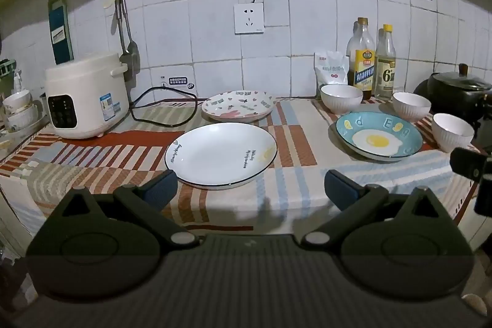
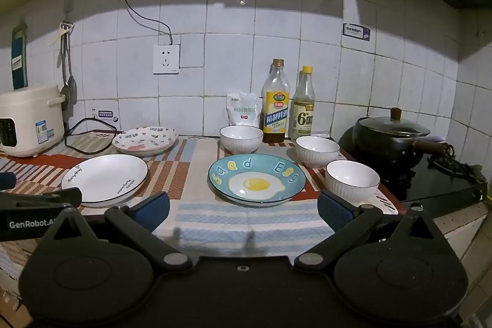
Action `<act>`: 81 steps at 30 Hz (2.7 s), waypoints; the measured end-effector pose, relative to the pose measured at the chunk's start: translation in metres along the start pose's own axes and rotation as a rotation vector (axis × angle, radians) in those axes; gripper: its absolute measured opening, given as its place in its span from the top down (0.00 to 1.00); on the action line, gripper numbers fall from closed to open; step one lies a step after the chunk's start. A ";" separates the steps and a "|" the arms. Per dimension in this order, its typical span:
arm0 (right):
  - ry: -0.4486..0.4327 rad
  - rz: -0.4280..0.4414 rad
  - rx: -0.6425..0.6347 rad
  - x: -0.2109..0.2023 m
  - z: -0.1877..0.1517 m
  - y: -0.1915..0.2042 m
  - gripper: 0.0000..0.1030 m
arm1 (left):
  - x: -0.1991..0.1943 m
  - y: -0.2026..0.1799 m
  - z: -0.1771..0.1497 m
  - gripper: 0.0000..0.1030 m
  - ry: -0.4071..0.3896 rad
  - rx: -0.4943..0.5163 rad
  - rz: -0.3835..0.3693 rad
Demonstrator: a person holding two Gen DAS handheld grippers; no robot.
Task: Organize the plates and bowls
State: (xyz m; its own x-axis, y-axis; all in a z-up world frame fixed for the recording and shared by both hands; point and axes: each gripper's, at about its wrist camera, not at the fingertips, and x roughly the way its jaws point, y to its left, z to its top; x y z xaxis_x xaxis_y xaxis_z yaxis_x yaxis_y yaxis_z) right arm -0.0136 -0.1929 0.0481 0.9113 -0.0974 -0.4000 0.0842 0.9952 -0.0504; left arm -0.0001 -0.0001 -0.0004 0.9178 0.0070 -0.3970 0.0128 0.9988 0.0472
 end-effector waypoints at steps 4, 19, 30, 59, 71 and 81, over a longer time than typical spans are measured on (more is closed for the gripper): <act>-0.006 -0.002 -0.005 -0.002 0.000 0.000 0.00 | -0.001 0.003 -0.001 0.00 0.001 -0.009 -0.001; 0.004 -0.012 -0.016 -0.005 -0.006 0.000 0.00 | -0.004 0.005 -0.008 0.00 0.012 0.039 0.029; 0.005 -0.035 -0.016 -0.004 -0.010 -0.005 0.00 | -0.007 0.013 -0.014 0.00 -0.012 0.014 -0.011; -0.025 -0.054 -0.037 -0.003 -0.018 -0.010 0.00 | -0.006 0.018 -0.018 0.00 -0.027 -0.007 -0.031; -0.076 -0.042 -0.056 -0.009 -0.018 -0.004 0.00 | -0.009 0.017 -0.019 0.00 -0.058 0.002 -0.040; -0.094 -0.001 -0.069 -0.013 -0.016 -0.002 0.00 | -0.009 0.017 -0.019 0.00 -0.058 0.005 -0.034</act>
State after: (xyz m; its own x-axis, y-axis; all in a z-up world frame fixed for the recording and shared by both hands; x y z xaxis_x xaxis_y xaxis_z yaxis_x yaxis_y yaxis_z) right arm -0.0317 -0.1937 0.0386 0.9452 -0.0933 -0.3129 0.0600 0.9916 -0.1145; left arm -0.0156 0.0181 -0.0138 0.9383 -0.0302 -0.3445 0.0466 0.9981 0.0395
